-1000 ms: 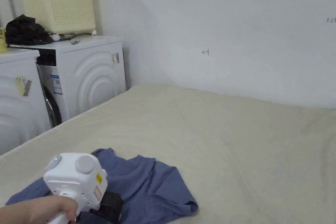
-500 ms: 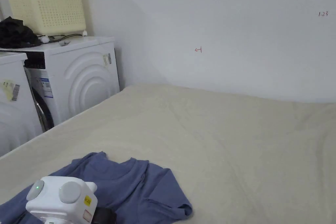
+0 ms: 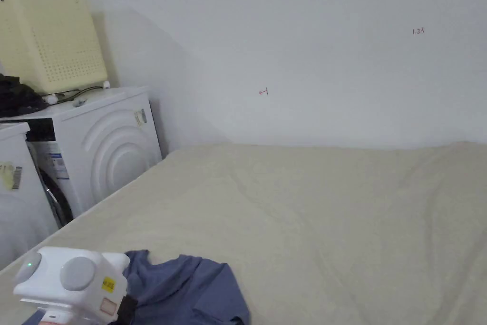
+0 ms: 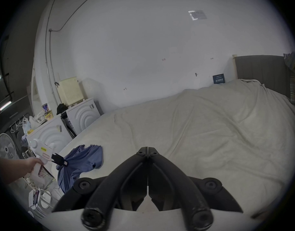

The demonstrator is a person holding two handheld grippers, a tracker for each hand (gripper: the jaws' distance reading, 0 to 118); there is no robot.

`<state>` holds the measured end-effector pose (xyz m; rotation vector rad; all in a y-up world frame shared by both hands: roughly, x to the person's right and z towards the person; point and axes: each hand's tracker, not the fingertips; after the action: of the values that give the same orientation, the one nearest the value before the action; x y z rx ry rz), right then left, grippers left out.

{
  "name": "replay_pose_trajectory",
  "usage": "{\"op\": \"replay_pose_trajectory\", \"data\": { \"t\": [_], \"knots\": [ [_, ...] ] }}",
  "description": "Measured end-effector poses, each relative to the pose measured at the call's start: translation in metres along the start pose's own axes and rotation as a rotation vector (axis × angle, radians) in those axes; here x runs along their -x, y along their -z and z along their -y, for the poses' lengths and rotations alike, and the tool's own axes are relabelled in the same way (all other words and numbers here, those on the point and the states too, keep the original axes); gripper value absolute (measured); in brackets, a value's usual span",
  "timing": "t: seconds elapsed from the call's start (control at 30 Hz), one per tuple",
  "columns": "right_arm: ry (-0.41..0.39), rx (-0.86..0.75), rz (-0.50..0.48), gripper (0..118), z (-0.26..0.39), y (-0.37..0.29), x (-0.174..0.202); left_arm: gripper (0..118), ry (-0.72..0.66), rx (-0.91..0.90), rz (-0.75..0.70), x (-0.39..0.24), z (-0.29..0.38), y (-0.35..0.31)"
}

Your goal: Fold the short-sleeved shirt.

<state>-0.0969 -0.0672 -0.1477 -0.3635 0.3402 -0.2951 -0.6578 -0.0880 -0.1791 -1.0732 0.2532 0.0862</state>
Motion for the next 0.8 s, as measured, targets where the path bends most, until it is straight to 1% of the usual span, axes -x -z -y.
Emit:
{"op": "replay_pose_trajectory", "data": {
  "t": [0.07,0.17,0.23,0.3,0.33,0.43,0.6,0.7,0.8],
  "knots": [
    [0.014,-0.027,-0.015,0,-0.007,-0.010,-0.011,3,0.026,-0.074,0.010,-0.016,-0.008,-0.048],
    [0.010,-0.060,-0.006,0,-0.014,-0.022,-0.021,3,0.002,-0.216,0.114,-0.035,-0.029,-0.108],
    [0.008,-0.079,0.015,0,-0.019,-0.028,-0.025,3,0.018,-0.319,0.213,-0.057,-0.043,-0.149],
    [0.022,-0.086,0.017,0,-0.024,-0.035,-0.031,3,0.028,-0.397,0.301,-0.090,-0.053,-0.187],
    [0.034,-0.091,0.019,0,-0.027,-0.038,-0.034,3,0.052,-0.426,0.363,-0.108,-0.060,-0.205],
    [0.053,-0.106,0.030,0,-0.034,-0.049,-0.044,3,0.146,-0.471,0.476,-0.171,-0.076,-0.241],
    [0.028,-0.169,0.084,0,-0.044,-0.073,-0.057,3,0.339,-0.454,0.628,-0.279,-0.087,-0.264],
    [0.029,-0.206,0.116,0,-0.048,-0.088,-0.068,3,0.399,-0.412,0.705,-0.336,-0.089,-0.251],
    [0.028,-0.213,0.148,0,-0.049,-0.096,-0.080,3,0.429,-0.347,0.759,-0.384,-0.087,-0.216]
  ]
}}
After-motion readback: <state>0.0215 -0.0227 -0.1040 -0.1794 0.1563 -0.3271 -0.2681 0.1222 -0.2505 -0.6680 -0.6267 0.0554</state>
